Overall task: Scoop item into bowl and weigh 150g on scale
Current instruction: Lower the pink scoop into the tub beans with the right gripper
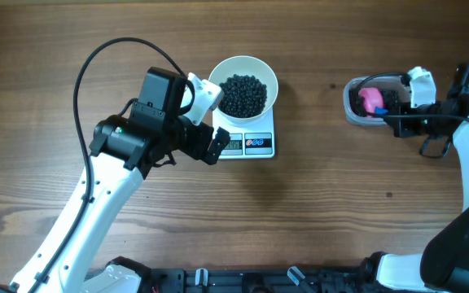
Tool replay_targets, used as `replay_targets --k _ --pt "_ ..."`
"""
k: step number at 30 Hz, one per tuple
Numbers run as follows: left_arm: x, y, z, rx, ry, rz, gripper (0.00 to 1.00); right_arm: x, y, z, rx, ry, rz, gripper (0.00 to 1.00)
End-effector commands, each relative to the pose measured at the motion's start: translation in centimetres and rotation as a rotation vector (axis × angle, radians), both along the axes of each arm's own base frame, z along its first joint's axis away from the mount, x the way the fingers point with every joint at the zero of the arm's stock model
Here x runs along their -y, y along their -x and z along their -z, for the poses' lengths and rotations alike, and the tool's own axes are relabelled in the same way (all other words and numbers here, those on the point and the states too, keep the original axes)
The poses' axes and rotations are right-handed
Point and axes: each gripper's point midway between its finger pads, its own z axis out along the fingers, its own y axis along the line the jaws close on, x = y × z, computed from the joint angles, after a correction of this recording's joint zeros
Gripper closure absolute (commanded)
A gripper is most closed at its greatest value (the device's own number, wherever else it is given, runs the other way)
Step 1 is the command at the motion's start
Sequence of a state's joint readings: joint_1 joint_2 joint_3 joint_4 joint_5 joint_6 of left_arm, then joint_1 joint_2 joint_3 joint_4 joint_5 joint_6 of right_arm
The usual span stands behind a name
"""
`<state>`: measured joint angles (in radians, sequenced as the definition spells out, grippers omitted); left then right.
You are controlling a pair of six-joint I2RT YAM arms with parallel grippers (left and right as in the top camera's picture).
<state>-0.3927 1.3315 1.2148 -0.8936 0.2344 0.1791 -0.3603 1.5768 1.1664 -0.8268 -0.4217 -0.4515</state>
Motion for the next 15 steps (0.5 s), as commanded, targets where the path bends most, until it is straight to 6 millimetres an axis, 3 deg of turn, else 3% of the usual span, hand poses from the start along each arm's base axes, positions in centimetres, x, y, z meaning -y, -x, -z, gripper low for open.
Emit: replay_targets --k 1,15 --pt "0.47 -0.04 -0.81 0.022 0.015 0.026 0.0 -1.43 -0.34 -0.2 0.019 -0.066 -0.047 0.96" --pt "0.47 -0.04 -0.81 0.022 0.015 0.026 0.0 -1.05 -1.18 -1.2 0.067 -0.054 -0.02 0.96"
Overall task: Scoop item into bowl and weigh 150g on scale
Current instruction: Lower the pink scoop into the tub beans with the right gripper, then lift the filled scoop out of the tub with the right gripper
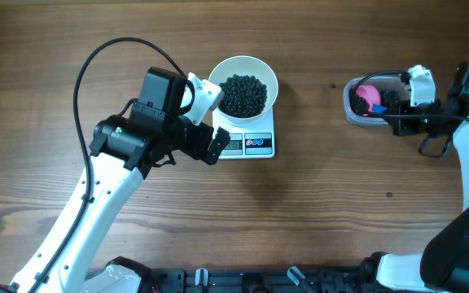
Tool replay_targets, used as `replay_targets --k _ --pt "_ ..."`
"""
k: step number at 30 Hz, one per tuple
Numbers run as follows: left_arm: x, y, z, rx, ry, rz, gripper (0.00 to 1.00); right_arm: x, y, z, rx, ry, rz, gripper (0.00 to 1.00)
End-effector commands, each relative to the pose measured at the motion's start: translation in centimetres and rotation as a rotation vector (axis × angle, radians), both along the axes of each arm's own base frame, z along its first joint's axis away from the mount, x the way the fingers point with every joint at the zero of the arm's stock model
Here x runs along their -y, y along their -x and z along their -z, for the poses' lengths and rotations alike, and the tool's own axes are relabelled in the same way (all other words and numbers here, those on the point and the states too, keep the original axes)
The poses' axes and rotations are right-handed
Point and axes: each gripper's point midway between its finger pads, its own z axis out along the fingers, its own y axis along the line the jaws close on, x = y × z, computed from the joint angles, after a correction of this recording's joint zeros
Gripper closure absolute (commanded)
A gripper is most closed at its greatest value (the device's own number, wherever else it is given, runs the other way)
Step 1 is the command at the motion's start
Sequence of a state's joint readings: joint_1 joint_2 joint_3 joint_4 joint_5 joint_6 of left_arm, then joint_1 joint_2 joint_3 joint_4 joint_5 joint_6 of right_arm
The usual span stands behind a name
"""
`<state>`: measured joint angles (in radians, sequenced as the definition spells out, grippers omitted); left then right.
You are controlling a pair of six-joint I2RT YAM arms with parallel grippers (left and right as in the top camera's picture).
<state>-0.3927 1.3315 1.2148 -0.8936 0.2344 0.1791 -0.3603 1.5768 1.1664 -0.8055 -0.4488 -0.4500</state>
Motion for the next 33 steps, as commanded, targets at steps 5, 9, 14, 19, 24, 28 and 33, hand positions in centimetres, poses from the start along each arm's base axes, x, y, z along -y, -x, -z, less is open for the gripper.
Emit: replay_targets --k 5,9,14,19,24,28,33 --pt "0.5 0.0 -0.8 0.022 0.014 0.026 0.0 -0.3 -1.2 -1.8 0.071 -0.043 0.035 0.96" --pt "0.5 0.0 -0.8 0.022 0.014 0.026 0.0 0.1 -1.0 -2.0 0.071 -0.043 0.049 0.96" --pt "0.5 0.0 -0.8 0.022 0.014 0.026 0.0 0.8 -0.9 -1.9 0.064 -0.054 0.087 0.96" --pt "0.5 0.0 -0.8 0.022 0.014 0.026 0.0 1.0 -0.9 -1.9 0.064 -0.054 0.093 0.96" --pt "0.5 0.0 -0.8 0.022 0.014 0.026 0.0 1.1 -0.9 -2.4 0.081 -0.049 0.095 0.96" --pt "0.5 0.0 -0.8 0.022 0.015 0.026 0.0 1.3 -1.4 -3.3 0.122 -0.034 0.093 0.96" --pt "0.5 0.0 -0.8 0.022 0.015 0.026 0.0 1.5 -1.8 -4.7 0.167 -0.039 0.131 0.96"
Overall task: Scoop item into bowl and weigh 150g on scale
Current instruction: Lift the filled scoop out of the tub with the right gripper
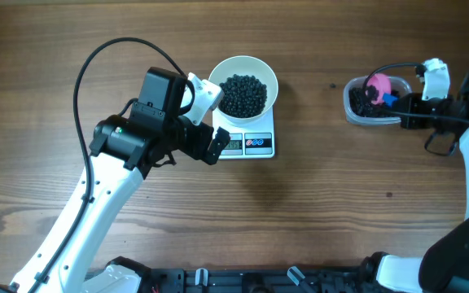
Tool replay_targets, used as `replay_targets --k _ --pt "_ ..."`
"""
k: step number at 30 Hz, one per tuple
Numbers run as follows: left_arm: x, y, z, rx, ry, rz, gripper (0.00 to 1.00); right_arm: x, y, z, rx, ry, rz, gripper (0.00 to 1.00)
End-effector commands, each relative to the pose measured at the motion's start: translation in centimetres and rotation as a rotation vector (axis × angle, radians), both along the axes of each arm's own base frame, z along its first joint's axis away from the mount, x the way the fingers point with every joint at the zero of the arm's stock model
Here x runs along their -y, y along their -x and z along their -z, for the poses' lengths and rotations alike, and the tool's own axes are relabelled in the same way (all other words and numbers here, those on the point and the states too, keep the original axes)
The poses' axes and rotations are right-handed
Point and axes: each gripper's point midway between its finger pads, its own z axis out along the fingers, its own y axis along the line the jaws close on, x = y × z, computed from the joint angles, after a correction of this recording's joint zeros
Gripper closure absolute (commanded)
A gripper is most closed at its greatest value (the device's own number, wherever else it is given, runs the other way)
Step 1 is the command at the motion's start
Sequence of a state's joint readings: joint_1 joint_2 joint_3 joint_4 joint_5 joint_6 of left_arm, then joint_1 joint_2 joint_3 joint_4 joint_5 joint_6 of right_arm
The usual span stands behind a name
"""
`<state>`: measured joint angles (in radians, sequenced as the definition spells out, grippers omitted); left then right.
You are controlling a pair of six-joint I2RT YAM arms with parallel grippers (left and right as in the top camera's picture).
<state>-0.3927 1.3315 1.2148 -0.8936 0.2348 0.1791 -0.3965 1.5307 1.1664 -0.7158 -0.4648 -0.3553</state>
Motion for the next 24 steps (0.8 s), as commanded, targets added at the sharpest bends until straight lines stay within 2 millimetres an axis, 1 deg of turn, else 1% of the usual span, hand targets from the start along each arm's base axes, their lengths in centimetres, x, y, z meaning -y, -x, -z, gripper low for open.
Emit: replay_targets --k 1,13,21,24 --pt "0.5 0.0 -0.8 0.021 0.014 0.026 0.0 -0.3 -0.4 -2.3 0.066 -0.025 0.024 0.96" --pt "0.5 0.0 -0.8 0.022 0.014 0.026 0.0 -0.8 0.8 -1.6 0.009 -0.052 0.019 0.96" --pt "0.5 0.0 -0.8 0.022 0.014 0.026 0.0 -3.5 0.6 -3.0 0.06 -0.199 -0.061 0.96" --pt "0.5 -0.1 -0.8 0.022 0.014 0.026 0.0 -3.7 0.6 -3.2 0.055 -0.229 -0.05 0.96"
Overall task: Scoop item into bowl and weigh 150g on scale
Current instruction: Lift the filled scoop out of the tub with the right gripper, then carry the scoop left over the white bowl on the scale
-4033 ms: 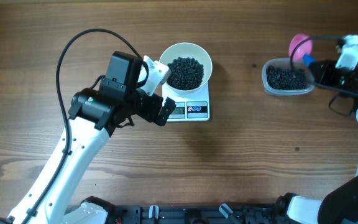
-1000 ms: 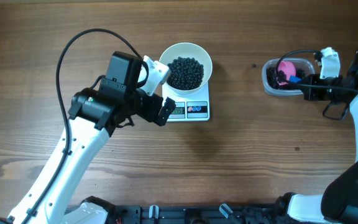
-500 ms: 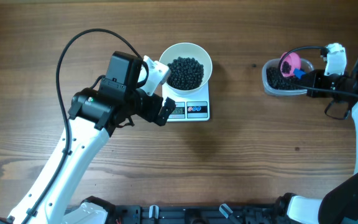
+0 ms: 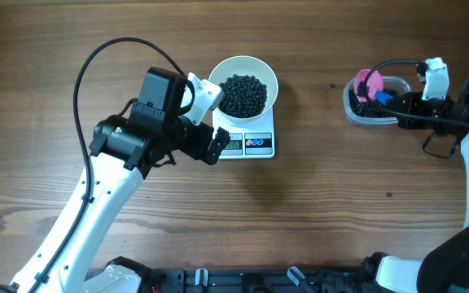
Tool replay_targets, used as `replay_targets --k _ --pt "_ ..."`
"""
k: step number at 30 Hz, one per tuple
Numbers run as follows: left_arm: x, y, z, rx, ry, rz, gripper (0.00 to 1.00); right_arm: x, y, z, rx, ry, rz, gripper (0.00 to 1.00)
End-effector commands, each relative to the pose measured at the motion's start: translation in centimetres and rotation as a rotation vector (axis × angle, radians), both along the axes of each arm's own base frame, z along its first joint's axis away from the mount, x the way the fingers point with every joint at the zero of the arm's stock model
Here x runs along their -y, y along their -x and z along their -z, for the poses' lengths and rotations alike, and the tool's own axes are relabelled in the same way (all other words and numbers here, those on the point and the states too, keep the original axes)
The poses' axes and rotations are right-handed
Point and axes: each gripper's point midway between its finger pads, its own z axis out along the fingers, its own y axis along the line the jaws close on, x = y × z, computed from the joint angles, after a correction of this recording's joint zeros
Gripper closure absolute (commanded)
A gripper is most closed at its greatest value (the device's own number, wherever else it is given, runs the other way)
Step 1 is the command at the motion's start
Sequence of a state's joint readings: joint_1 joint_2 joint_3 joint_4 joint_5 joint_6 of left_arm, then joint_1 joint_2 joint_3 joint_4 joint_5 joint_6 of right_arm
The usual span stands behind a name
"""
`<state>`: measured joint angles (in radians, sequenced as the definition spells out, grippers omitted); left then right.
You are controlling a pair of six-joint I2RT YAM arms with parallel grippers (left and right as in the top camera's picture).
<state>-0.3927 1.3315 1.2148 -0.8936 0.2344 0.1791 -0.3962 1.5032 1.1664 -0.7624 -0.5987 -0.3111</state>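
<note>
A white bowl (image 4: 243, 91) full of small black beads stands on a white scale (image 4: 247, 144) left of the table's middle. My left gripper (image 4: 216, 122) hangs at the bowl's left rim and the scale's left edge; whether it is open or shut does not show. At the far right a clear tub (image 4: 370, 104) holds more black beads. My right gripper (image 4: 391, 100) is shut on the blue handle of a pink scoop (image 4: 370, 83), whose cup sits tilted over the tub's left part.
A wooden table (image 4: 316, 203) carries everything. A black cable (image 4: 112, 57) loops above the left arm. The right arm's body runs down the right edge.
The pink scoop has shifted a little left and up in the tub, its cup now near the tub's upper left rim. The left arm, bowl and scale have not moved.
My right gripper held the pink scoop low in the tub, its cup among the beads. Half a second later the scoop was tipped. Later the gripper had drawn back right with the scoop raised, and now the cup sits at the tub's upper left. The left arm stayed still throughout.
</note>
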Motion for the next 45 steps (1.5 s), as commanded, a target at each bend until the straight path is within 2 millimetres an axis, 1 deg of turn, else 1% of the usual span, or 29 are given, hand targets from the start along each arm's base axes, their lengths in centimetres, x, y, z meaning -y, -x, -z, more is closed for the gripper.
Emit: replay_targets --k 1,4,7,11,16,19,24,27,29,33,36,39,43,45 --pt "0.5 0.0 -0.8 0.022 0.014 0.026 0.0 -1.4 -0.1 -1.7 0.041 -0.092 -0.02 0.96" --pt "0.5 0.0 -0.8 0.022 0.014 0.026 0.0 -1.6 -0.1 -1.9 0.04 -0.119 -0.015 0.96" --pt "0.5 0.0 -0.8 0.021 0.014 0.026 0.0 -2.5 -0.1 -2.7 0.065 -0.175 -0.046 0.96" --pt "0.5 0.0 -0.8 0.022 0.015 0.026 0.0 -4.3 -0.4 -4.8 0.12 -0.318 -0.095 0.96" --pt "0.5 0.0 -0.8 0.022 0.014 0.026 0.0 -5.1 -1.3 -6.9 0.143 -0.453 -0.074 0.96" --pt "0.5 0.0 -0.8 0.022 0.014 0.026 0.0 -6.2 -1.7 -8.3 0.171 -0.517 -0.107 0.96" --pt "0.5 0.0 -0.8 0.022 0.015 0.026 0.0 -8.8 -2.4 -9.2 0.193 -0.528 -0.173 0.96" --pt "0.5 0.0 -0.8 0.022 0.014 0.026 0.0 -10.9 -2.5 -9.6 0.216 -0.519 -0.242 0.96" --pt "0.5 0.0 -0.8 0.022 0.014 0.026 0.0 -12.8 -2.5 -10.1 0.236 -0.515 -0.298 0.96" --pt "0.5 0.0 -0.8 0.022 0.015 0.026 0.0 -15.3 -2.8 -11.0 0.236 -0.545 -0.329 0.96" --pt "0.5 0.0 -0.8 0.022 0.015 0.026 0.0 -17.3 -2.6 -11.7 0.256 -0.551 -0.383 0.96" --pt "0.5 0.0 -0.8 0.021 0.014 0.026 0.0 -18.8 -2.4 -11.5 0.255 -0.535 -0.411 0.96" --pt "0.5 0.0 -0.8 0.022 0.015 0.026 0.0 -19.8 -2.8 -10.7 0.255 -0.479 -0.388 0.96" --pt "0.5 0.0 -0.8 0.022 0.015 0.026 0.0 -20.6 -2.8 -10.5 0.293 -0.428 -0.429 0.96"
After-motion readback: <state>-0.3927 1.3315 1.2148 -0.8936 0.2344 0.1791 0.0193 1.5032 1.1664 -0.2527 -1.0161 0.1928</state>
